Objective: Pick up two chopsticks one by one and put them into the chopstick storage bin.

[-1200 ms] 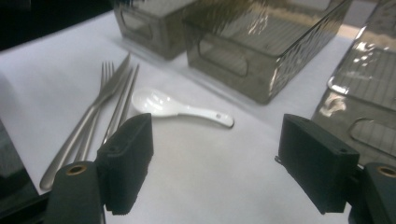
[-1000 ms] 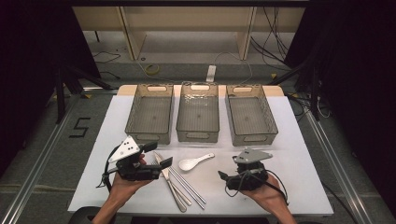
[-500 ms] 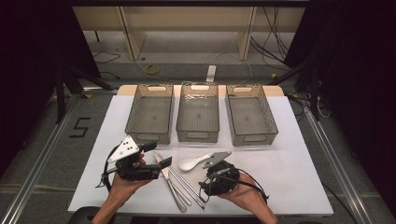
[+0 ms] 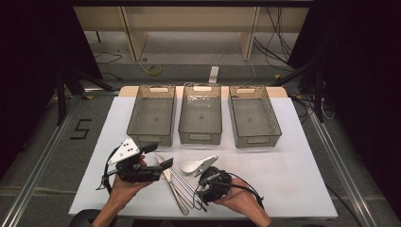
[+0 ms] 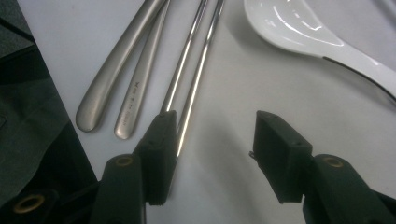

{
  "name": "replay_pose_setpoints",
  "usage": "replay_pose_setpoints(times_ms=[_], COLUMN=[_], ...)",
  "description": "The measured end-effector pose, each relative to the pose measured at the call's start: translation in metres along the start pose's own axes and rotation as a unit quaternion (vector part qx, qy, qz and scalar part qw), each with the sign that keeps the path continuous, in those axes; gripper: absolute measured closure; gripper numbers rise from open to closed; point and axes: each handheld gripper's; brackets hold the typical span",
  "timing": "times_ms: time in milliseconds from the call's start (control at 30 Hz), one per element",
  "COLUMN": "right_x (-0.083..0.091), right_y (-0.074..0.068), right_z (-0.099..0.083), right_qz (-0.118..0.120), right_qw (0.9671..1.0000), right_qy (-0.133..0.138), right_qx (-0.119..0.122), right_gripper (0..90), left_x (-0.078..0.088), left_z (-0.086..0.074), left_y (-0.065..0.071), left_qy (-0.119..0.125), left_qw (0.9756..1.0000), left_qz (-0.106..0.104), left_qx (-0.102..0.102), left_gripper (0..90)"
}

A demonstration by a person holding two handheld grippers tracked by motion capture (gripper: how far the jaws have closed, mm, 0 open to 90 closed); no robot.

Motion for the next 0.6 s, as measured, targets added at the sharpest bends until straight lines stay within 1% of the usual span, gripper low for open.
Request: replay_pose_setpoints(times_ms=[33, 67, 100, 133, 200, 333, 600], right_x=[-0.002, -0.003, -0.004, -0.005, -0.007, -0.011, -0.016], right_y=[0.0, 0.0, 0.0, -0.001, -0.001, -0.002, -0.002], right_z=[0.0, 0.001, 0.001, 0.002, 0.002, 0.004, 0.007], right_qz=[0.0, 0.003, 0.004, 0.007, 0.01, 0.016, 0.018], right_qw=[1.0, 1.0, 0.9999, 0.9999, 0.9998, 0.9994, 0.9986], right_qy=[-0.002, -0.008, -0.009, -0.012, -0.015, -0.027, -0.043], right_qx=[0.003, 0.0, 0.008, 0.003, 0.013, 0.014, 0.025], right_gripper=[51.1, 51.8, 52.6, 53.2, 54.7, 57.0, 61.3], left_x=[0.0, 0.0, 0.0, 0.0, 0.0, 0.0, 0.0], left_z=[0.0, 0.0, 0.0, 0.0, 0.0, 0.0, 0.0], left_y=[0.0, 0.0, 0.0, 0.0, 0.0, 0.0, 0.0], left_qy=[0.0, 0.0, 0.0, 0.0, 0.0, 0.0, 0.0], left_qw=[1.0, 1.0, 1.0, 1.0, 1.0, 1.0, 1.0], left_qz=[0.0, 0.0, 0.0, 0.0, 0.0, 0.001, 0.001], left_qx=[0.0, 0.0, 0.0, 0.0, 0.0, -0.001, 0.0], left_gripper=[16.7, 16.7, 16.7, 16.7, 16.7, 16.7, 16.7])
Point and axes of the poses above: each handheld gripper's, and its own axes: x roughly backward along the jaws, z roughly out of its top, y roughly to its right, and after that the axes turned 6 degrees about z, right-handed
